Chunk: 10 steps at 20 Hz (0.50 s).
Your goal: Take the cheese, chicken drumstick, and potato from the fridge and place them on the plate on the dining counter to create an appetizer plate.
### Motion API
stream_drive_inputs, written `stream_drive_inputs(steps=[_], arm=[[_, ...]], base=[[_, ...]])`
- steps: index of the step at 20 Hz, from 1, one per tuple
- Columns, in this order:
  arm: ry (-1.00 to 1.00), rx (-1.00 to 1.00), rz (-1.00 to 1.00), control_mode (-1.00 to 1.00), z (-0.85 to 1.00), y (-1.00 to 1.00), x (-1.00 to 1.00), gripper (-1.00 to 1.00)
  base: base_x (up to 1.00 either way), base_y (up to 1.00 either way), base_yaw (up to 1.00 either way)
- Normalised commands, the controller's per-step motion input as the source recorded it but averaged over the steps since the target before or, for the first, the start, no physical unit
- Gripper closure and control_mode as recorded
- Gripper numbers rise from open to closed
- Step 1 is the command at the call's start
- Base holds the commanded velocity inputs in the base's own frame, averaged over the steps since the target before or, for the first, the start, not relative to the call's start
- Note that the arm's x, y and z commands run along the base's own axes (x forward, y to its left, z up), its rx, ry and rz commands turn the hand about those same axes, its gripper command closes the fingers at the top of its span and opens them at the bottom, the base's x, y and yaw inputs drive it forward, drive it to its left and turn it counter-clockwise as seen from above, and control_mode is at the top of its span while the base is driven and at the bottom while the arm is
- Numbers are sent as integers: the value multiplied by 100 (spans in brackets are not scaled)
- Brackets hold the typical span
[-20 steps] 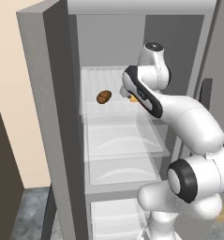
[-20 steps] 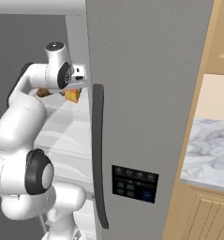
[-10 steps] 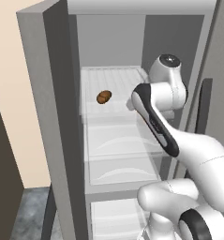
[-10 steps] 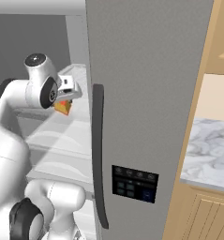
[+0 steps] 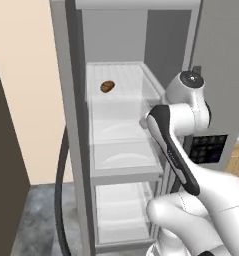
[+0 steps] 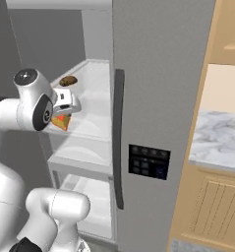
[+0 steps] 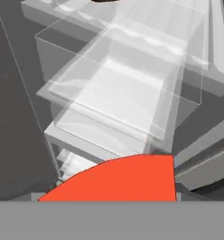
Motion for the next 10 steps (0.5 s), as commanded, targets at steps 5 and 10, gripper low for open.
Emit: stream_drive_inputs(steps=[5, 10], arm=[[0, 0, 0, 100, 0, 0, 0, 100], [0, 0, 0, 100, 0, 0, 0, 100]], base=[[-100, 0, 0], [-100, -3, 0]])
